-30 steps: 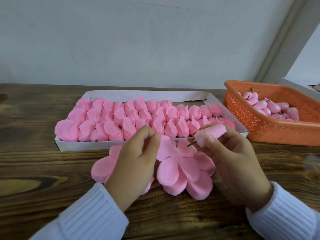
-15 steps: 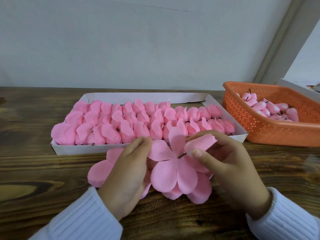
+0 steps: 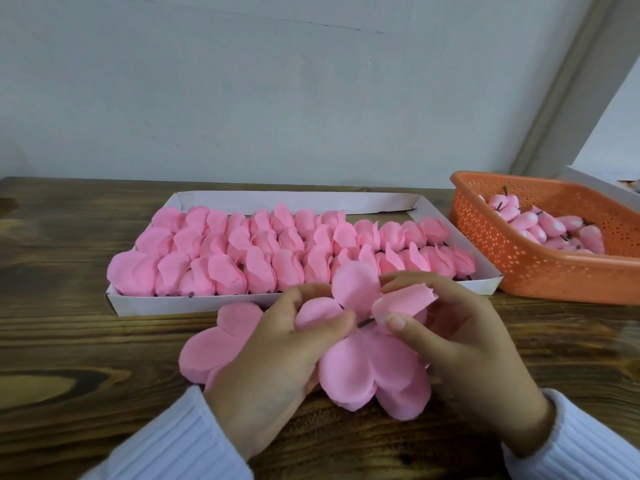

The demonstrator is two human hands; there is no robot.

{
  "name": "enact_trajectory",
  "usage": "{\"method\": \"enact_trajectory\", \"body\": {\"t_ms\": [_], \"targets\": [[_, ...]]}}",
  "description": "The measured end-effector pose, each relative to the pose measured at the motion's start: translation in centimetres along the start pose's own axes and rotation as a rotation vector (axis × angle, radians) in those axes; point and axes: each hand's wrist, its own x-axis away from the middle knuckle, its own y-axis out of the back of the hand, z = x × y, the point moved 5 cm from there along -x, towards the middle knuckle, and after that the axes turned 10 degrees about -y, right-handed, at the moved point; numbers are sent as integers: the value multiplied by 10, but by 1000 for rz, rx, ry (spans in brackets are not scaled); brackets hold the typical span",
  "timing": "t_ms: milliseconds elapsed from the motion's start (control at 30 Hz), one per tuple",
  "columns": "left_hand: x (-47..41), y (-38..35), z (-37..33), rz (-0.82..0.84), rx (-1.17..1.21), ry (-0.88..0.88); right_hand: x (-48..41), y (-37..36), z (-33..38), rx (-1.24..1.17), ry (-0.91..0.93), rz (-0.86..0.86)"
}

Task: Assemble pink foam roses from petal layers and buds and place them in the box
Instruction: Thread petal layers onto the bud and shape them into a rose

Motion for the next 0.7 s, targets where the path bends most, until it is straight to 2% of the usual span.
{"method": "enact_trajectory", "body": {"t_ms": [133,367,433,633,700], "targets": [[0,4,2,-18,-145,-31,1,-2,2,56,3,21],[0,2,6,57,-90,2,4,-6,10,385,200,1],[1,-2,8,118,-36,41,4,-9,10,444,233,35],[8,-18,6,422,139,129,4,-9,8,400,142,58],[7,-19,5,426,185,122,4,-6,7,373,122,22]]}}
